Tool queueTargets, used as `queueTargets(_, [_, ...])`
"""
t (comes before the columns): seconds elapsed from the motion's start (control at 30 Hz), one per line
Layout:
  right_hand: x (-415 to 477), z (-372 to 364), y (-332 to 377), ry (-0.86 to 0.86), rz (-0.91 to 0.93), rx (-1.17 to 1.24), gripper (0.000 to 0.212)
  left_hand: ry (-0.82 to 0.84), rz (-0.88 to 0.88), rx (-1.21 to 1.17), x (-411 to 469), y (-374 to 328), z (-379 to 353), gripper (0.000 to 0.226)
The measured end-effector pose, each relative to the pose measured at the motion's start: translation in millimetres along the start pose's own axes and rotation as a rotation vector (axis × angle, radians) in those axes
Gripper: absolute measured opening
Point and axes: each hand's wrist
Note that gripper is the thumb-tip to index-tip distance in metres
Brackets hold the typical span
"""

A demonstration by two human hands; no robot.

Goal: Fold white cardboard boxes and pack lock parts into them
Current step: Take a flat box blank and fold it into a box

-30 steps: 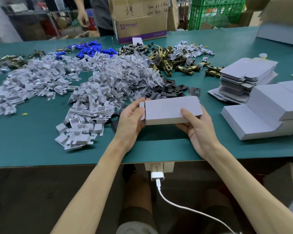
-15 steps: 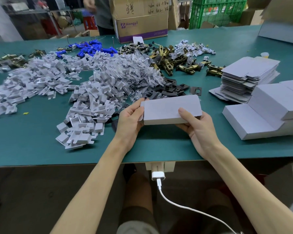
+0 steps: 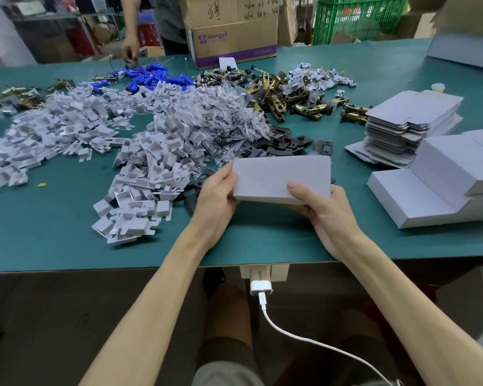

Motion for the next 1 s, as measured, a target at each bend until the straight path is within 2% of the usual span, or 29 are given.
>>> queueTargets(0.27, [2.1,2.2,-0.5,0.011,-0.041,0.064,0.026,0.049,0.011,-0.005,-2.6,-2.6,-1.5,0.032])
queueTargets(0.37, [1.6,2.6,-0.5,0.012,-0.036,0.066,0.021,0.028,0.025,0.011,-3.7,-2.0,-3.2,0.042])
queueTargets(0.47, [0.8,1.6,-0.3,-0.006,-0.04,0.055,0.02,0.125,0.065,0.106,-7.3,-2.3,-6.6,0.046])
queueTargets(0.6, [-0.3,-0.5,0.2,-0.004,-0.013,0.003,0.019,0.105,0.106,0.146,-9.5,-2.0,-7.9,0.063])
queueTargets(0.73, [-0.1,-0.6,-1.5,0.0,0.0,-0.018,0.019,0.088,0.104,0.183,-8.8,-1.1,-8.2,0.059])
queueTargets(0.83, [0.5,-2.1,-2.4,0.004,0.022,-0.085,0.026,0.068,0.073,0.217,-8.8,-1.1,-8.0,0.047])
queueTargets(1.0, [-2.5,-8.5,-1.9,0.117,0.13,-0.256,0.039,-0.091,0.001,0.106,-2.7,-1.2,-4.9,0.039])
Point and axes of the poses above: each hand's wrist, its own x-axis towards the middle knuckle, its own z-axis out of the back of the hand, y = z × x, and after that the axes turned 15 degrees about -x, right-handed
